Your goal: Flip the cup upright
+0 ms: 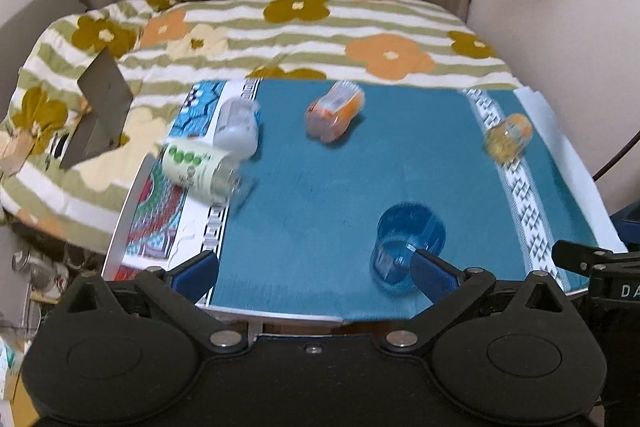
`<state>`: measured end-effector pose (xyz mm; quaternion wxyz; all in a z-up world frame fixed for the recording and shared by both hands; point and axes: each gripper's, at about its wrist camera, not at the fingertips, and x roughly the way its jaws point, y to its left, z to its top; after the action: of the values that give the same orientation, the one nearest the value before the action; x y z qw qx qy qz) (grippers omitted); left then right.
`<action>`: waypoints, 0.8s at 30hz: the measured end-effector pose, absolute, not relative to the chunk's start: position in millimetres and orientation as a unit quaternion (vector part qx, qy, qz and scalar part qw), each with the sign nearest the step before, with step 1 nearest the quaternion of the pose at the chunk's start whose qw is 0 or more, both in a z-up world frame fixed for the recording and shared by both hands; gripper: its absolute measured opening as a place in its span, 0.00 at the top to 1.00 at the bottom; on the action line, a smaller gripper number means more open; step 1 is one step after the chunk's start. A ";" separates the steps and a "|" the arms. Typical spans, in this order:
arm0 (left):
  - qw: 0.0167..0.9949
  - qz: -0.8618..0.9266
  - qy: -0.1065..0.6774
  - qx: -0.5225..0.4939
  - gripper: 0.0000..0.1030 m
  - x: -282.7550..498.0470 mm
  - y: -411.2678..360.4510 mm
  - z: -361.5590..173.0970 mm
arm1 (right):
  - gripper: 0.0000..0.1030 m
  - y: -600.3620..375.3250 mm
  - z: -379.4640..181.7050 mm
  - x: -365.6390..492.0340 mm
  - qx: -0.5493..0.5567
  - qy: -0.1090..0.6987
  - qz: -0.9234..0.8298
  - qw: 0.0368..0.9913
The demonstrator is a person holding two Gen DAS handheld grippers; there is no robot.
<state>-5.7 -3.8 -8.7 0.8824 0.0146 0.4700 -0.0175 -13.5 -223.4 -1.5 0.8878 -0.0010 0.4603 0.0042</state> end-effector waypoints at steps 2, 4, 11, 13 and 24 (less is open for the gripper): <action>0.879 -0.017 0.477 0.017 0.00 -6.9 -2.9 -12.1 | 0.00 -218.9 -6.6 -14.9 -0.007 0.468 0.005 0.884; 0.877 -0.016 0.480 0.021 0.00 -9.3 -2.7 -14.5 | 0.00 -215.7 -11.9 -17.1 -0.009 0.475 0.006 0.880; 0.878 -0.016 0.478 0.032 0.00 -10.6 -2.1 -16.5 | 0.00 -214.6 -16.2 -17.4 -0.003 0.481 -0.002 0.877; 0.878 -0.016 0.477 0.034 0.00 -10.1 -1.6 -16.5 | 0.00 -214.9 -16.7 -15.9 -0.002 0.483 -0.006 0.876; 0.879 -0.020 0.474 0.041 0.00 -9.2 -3.2 -16.1 | 0.00 -216.0 -18.6 -12.4 0.003 0.489 -0.011 0.872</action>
<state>-9.2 -3.2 -16.1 0.8791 0.0412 0.4743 -0.0204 -12.4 -216.0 -18.6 0.8721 0.0029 0.4892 -0.0108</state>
